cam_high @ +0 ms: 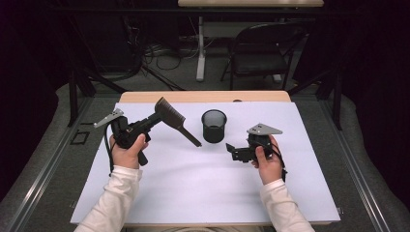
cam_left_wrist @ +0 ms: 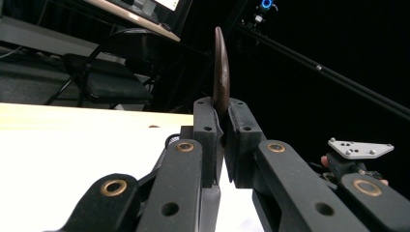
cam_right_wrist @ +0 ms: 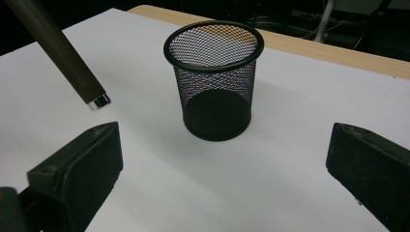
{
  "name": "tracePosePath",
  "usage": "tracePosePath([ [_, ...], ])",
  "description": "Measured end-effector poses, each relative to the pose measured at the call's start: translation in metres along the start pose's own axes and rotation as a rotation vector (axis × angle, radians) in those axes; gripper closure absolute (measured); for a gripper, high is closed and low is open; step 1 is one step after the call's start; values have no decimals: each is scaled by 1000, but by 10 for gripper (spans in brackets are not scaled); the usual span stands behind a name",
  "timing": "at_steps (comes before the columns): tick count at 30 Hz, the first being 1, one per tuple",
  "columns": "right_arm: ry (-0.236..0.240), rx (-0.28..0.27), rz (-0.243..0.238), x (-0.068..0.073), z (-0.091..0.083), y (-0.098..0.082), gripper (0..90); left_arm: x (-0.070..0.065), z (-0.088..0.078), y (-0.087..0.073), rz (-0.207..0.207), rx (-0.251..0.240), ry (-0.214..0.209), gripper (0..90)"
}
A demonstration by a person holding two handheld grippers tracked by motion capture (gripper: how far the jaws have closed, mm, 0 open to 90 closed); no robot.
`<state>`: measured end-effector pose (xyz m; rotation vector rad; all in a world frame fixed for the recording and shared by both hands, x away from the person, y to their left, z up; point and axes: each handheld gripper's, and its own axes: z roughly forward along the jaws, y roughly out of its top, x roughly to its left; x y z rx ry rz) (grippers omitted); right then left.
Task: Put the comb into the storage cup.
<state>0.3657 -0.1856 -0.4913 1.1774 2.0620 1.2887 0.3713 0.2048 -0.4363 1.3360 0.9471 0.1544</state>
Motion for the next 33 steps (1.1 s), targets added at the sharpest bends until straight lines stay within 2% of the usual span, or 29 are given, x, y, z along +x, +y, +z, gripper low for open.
tracePosePath([
  [6,-9,-2,-1,-2,0,0,0,-5,6,8,13,6,11,845],
  [14,-6,-2,-1,-2,-1,0,0,-13,14,20,51,14,26,845],
  [33,-13,-6,4,-4,-3,1,0,-18,39,39,70,10,64,845],
])
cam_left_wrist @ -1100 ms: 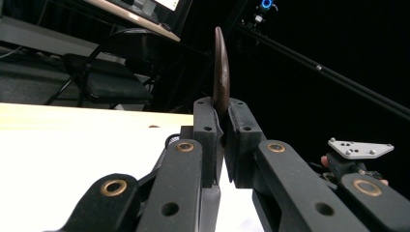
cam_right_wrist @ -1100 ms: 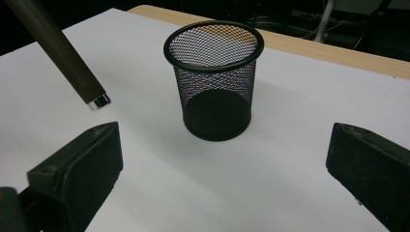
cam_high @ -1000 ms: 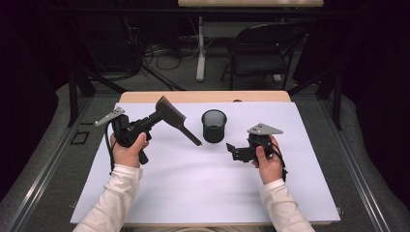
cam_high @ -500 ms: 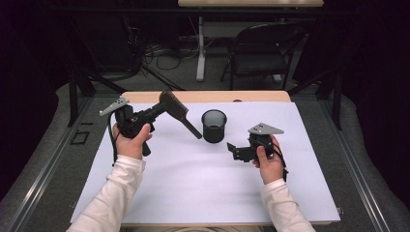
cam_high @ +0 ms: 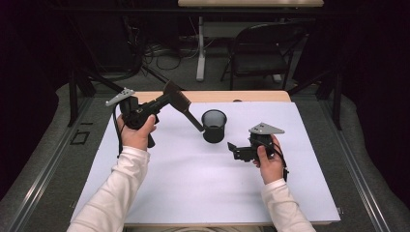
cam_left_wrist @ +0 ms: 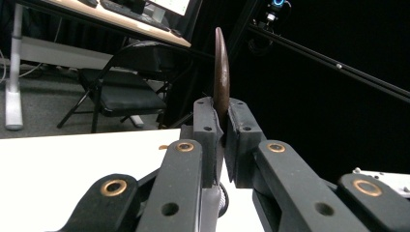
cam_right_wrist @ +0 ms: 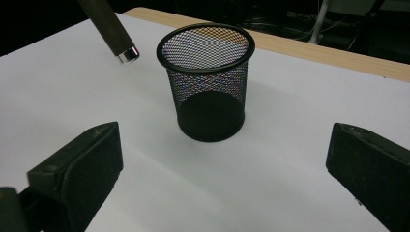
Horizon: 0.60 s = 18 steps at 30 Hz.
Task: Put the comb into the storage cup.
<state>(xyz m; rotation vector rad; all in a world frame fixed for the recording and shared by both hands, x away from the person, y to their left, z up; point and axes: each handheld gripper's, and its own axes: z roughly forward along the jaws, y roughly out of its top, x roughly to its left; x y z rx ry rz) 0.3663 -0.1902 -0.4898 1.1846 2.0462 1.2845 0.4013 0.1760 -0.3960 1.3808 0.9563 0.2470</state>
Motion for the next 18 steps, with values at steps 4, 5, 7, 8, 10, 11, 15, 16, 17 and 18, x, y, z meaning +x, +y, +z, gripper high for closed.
tracePosePath([
  [4,-3,-1,0,0,0,0,0,-3,6,3,5,-1,5,845],
  [5,-2,-1,0,0,0,0,0,-3,9,4,8,0,6,845],
  [7,-4,-2,0,0,0,0,0,-4,12,6,7,2,10,845],
  [8,-4,-2,0,0,-1,0,0,-4,13,6,12,3,11,845],
  [10,-4,-2,2,0,-1,0,0,-4,17,8,12,2,19,845],
  [11,-5,-5,-1,0,-1,0,0,-4,18,9,14,2,20,845],
  [15,-10,-6,1,-1,-2,0,0,-4,24,11,9,-3,31,845],
  [16,-10,-7,5,-1,-2,0,0,-4,25,12,7,-4,33,845],
  [17,-12,-7,4,-1,-2,0,0,-4,27,12,6,-5,34,845],
  [18,-12,-9,2,-1,-2,0,0,-4,29,12,6,-4,37,845],
])
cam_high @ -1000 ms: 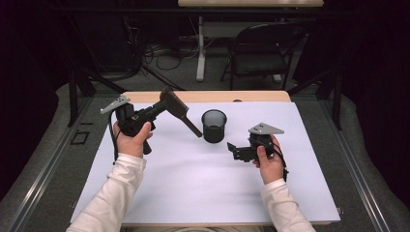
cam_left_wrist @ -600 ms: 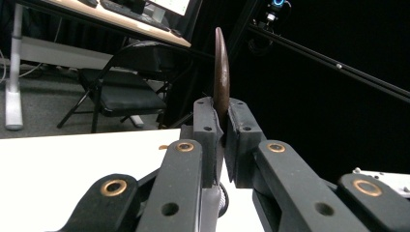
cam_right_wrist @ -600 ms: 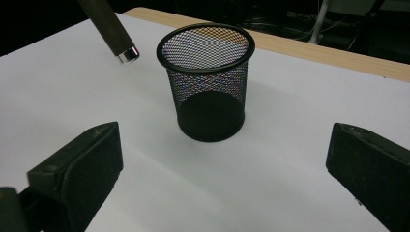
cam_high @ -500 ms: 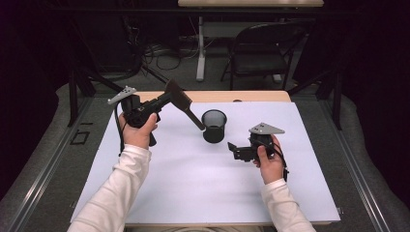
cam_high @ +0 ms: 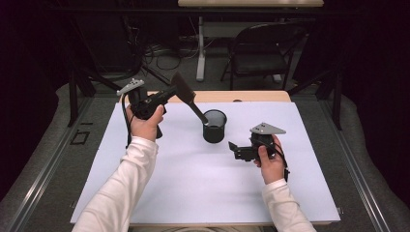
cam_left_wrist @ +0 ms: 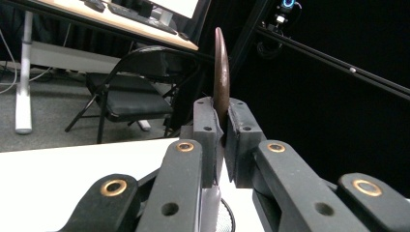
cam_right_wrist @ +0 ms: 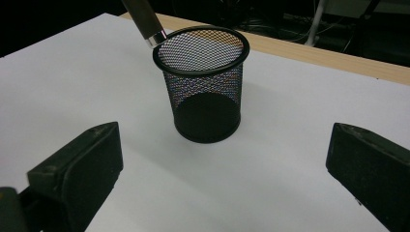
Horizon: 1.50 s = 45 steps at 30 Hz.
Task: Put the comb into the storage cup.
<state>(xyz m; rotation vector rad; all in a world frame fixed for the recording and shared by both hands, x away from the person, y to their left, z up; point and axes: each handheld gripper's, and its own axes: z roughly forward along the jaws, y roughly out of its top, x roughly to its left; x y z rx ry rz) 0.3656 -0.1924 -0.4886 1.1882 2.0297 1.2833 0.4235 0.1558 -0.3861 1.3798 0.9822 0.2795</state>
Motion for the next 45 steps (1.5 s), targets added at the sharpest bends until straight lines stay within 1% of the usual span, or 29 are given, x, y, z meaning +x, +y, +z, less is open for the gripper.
tracePosePath([
  [3,0,-1,-2,0,0,0,0,-1,5,1,-14,-4,5,845],
  [11,-4,-3,-5,-2,-1,0,0,-6,16,2,-11,0,9,845],
  [15,-4,-2,-3,-1,-2,0,0,-7,20,1,-18,-2,12,844],
  [21,-4,-4,-8,-1,-2,0,0,-7,25,-1,-25,2,17,845],
  [25,-3,-2,-2,-1,-2,0,0,-5,28,-3,-26,9,24,845],
  [31,-4,-3,-7,-1,-2,0,0,-4,33,-6,-40,9,30,845],
  [32,-3,-4,-6,-1,-2,0,0,-4,34,-7,-50,9,29,845],
  [37,-6,-3,-4,-1,-2,0,0,-4,40,-10,-45,20,36,845],
  [43,-2,-7,0,-1,-2,1,0,-3,48,-16,-59,35,41,845],
  [45,-3,-7,2,-1,-2,1,0,-3,50,-18,-58,41,44,845],
])
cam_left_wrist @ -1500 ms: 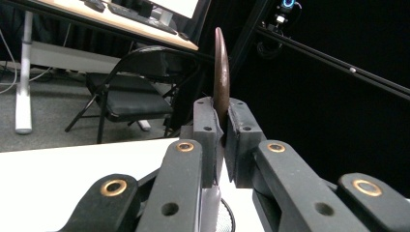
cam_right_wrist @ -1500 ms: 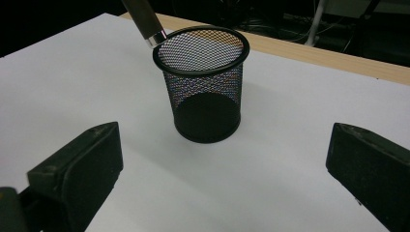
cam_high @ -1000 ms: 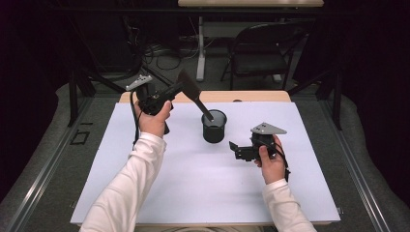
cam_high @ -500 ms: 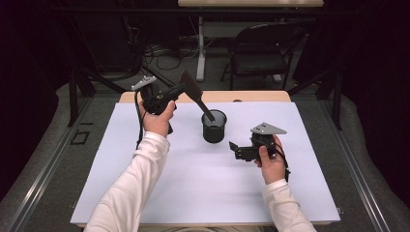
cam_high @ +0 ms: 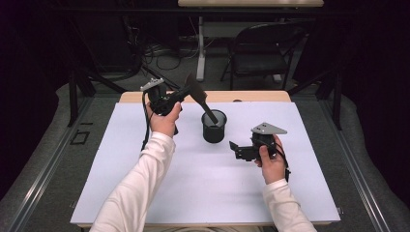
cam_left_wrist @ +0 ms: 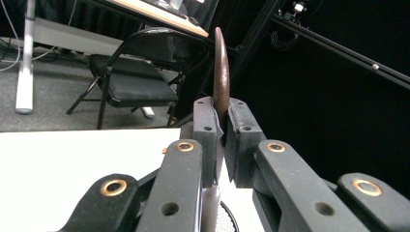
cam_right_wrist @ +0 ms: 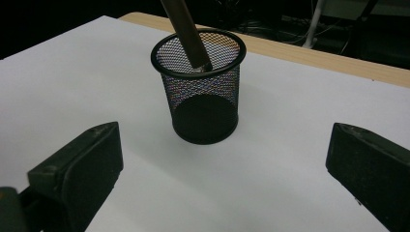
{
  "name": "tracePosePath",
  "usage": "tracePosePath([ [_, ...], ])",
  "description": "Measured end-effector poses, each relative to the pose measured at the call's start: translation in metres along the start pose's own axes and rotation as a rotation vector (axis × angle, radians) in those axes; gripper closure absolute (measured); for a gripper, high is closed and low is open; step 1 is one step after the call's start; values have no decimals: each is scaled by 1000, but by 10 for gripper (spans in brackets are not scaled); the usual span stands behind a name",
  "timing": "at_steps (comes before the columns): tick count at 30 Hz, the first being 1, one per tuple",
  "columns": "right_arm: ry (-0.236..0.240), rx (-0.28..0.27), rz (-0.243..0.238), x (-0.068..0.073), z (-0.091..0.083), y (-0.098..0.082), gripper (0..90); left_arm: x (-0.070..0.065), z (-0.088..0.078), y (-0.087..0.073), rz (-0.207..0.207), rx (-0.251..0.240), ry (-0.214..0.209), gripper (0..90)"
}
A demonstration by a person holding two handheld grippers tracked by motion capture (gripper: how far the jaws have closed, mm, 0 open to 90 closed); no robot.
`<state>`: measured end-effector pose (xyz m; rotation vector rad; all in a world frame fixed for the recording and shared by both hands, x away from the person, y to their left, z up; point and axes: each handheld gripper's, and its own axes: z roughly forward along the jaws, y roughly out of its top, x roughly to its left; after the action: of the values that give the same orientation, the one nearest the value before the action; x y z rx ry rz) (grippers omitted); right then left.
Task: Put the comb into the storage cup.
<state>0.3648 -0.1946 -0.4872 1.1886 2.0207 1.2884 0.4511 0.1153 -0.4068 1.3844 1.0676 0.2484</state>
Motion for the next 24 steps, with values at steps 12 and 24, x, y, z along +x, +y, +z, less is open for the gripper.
tracePosePath([
  [12,1,-6,3,-1,-2,0,0,5,10,-7,-9,22,18,845],
  [24,0,-5,2,-1,-2,0,0,11,19,-17,-39,48,28,845],
])
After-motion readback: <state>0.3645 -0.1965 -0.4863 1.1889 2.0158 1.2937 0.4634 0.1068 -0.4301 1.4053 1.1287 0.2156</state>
